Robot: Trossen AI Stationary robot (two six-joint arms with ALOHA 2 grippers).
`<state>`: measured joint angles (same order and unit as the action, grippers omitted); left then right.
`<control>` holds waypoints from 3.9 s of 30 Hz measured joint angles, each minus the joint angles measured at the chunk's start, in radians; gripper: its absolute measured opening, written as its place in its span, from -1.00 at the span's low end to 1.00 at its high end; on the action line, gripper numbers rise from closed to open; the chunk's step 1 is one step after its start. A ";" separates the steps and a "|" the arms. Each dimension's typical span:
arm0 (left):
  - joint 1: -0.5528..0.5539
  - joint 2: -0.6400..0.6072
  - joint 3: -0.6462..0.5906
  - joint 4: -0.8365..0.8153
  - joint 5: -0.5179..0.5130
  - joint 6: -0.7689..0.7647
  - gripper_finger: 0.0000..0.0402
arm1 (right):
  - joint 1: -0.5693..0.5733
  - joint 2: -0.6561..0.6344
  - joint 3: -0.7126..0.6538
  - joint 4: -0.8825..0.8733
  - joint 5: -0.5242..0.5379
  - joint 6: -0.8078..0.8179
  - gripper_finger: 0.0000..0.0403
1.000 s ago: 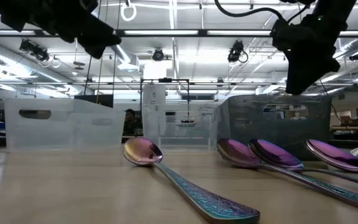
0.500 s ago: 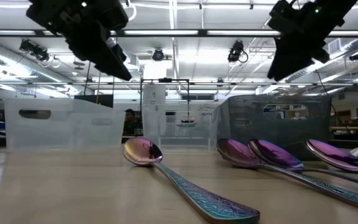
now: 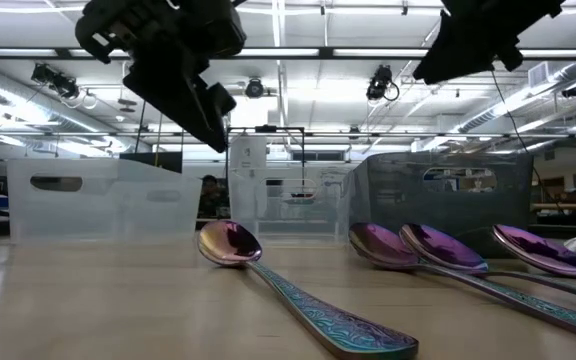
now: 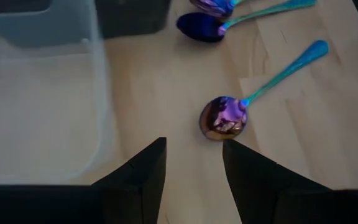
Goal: Sort silverware by color (type)
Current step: Put the blue spoon into the left transparent bin
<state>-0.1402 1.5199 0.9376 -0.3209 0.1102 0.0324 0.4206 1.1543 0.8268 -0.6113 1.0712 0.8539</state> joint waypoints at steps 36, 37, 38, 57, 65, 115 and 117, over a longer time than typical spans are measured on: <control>-0.190 0.271 0.208 0.139 -0.043 0.076 -0.17 | -0.354 0.025 -0.099 0.786 -1.285 -0.889 -0.34; -0.192 0.283 0.224 0.137 -0.043 0.076 -0.17 | -0.355 0.017 -0.114 0.797 -1.283 -0.885 -0.34; -0.193 0.293 0.237 0.128 -0.043 0.077 -0.17 | -0.356 0.012 -0.130 0.806 -1.283 -0.884 -0.34; -0.202 0.444 0.386 -0.072 0.021 0.294 -0.20 | -0.340 -0.058 -0.238 0.859 -1.055 -0.812 -0.34; -0.199 0.491 0.381 -0.025 0.015 0.399 -0.29 | -0.320 -0.027 -0.237 0.864 -1.009 -0.825 -0.34; -0.224 0.540 0.383 -0.096 -0.031 0.362 -0.30 | -0.319 -0.046 -0.236 0.877 -1.010 -0.828 -0.34; -0.229 0.540 0.382 -0.099 -0.045 0.351 -0.30 | -0.319 -0.046 -0.236 0.878 -1.011 -0.827 -0.34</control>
<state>-0.3691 2.0602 1.3197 -0.4194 0.0652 0.3834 0.1017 1.1088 0.5911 0.2665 0.0606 0.0265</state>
